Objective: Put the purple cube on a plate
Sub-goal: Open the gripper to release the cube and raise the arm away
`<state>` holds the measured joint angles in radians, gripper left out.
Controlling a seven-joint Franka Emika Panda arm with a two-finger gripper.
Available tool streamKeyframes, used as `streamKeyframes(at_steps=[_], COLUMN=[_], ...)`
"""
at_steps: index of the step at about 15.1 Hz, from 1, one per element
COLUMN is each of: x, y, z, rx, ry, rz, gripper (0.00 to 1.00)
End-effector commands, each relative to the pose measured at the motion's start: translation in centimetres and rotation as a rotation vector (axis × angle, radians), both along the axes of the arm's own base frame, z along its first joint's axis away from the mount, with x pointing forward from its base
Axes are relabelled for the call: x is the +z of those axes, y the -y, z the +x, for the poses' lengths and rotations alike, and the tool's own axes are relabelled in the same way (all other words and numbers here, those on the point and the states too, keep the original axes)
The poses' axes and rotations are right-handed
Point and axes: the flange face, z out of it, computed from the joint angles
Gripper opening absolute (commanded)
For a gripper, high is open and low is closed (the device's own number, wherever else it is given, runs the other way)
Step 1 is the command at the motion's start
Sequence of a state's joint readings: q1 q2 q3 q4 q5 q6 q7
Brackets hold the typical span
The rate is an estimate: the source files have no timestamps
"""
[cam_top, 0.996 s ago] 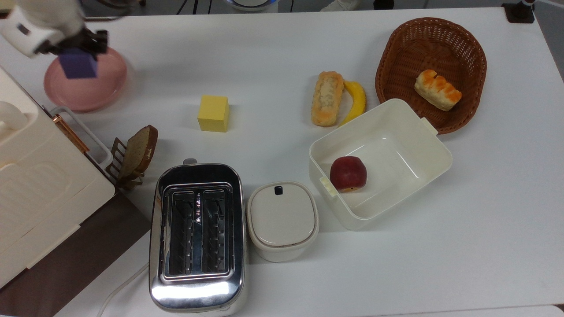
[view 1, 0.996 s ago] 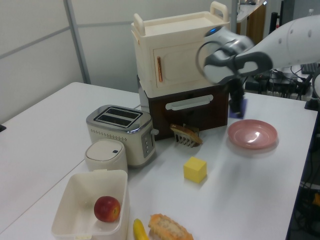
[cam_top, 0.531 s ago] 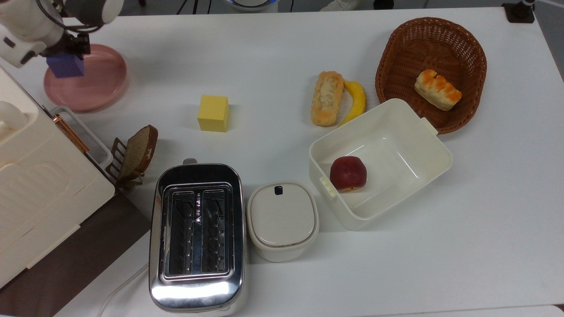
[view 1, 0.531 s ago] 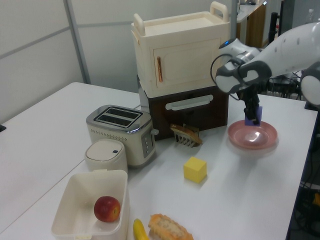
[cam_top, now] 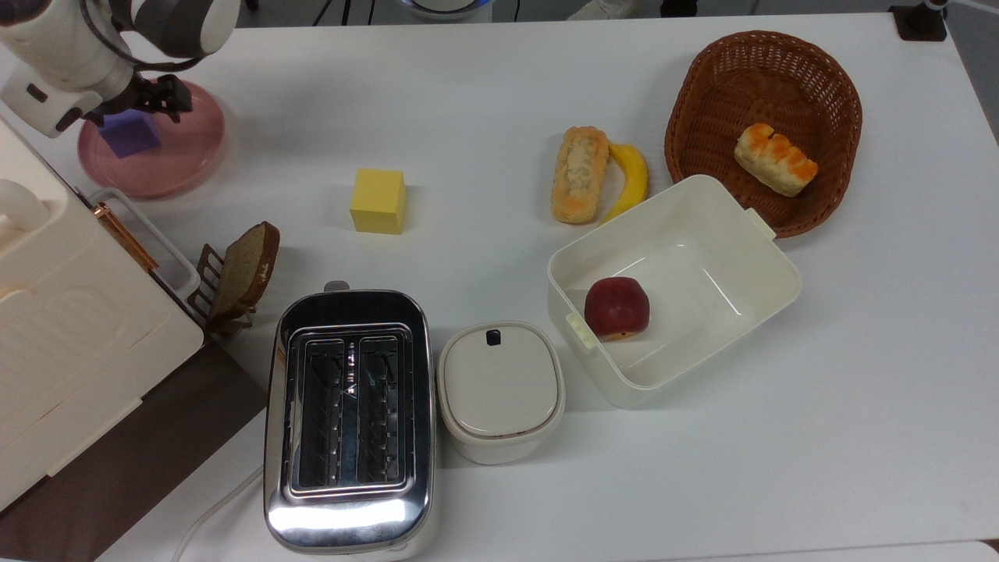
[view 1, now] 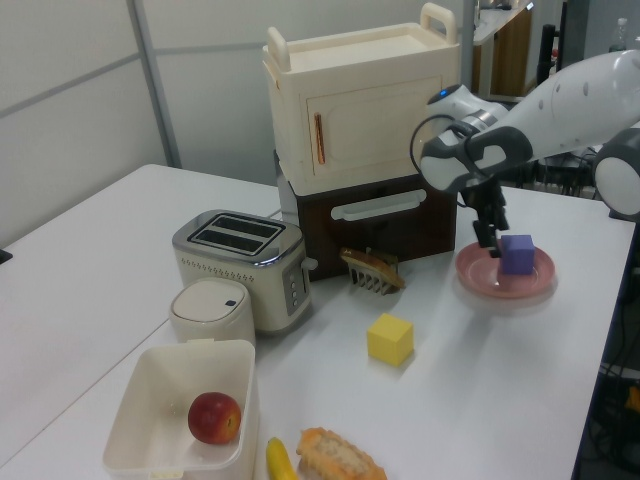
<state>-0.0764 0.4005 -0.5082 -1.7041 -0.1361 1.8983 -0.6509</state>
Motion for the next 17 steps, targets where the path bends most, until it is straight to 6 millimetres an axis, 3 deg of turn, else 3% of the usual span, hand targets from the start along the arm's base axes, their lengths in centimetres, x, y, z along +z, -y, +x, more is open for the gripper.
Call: streamKeyframes(at_steps=[1,4,8,12,14,17], x=[7.8,10.9,12.7,15.0,17.1,21.0], y=[-8.1,-16.7,-25.8,-30.9,-33.7,-35.6], z=[1.9,4.6,6.1,5.3,3.4,0.4], rx=[-0.150,-0.216,-0.217,-0.214,-0.252,-0.231], ry=[0.136,0.201,0.249,0.265,0.233,0.223], rz=[-0.007,-0.001,0.012,0.026,0.016,0.018], gripper=[1.00,1.00,1.00,1.00,1.00,1.00])
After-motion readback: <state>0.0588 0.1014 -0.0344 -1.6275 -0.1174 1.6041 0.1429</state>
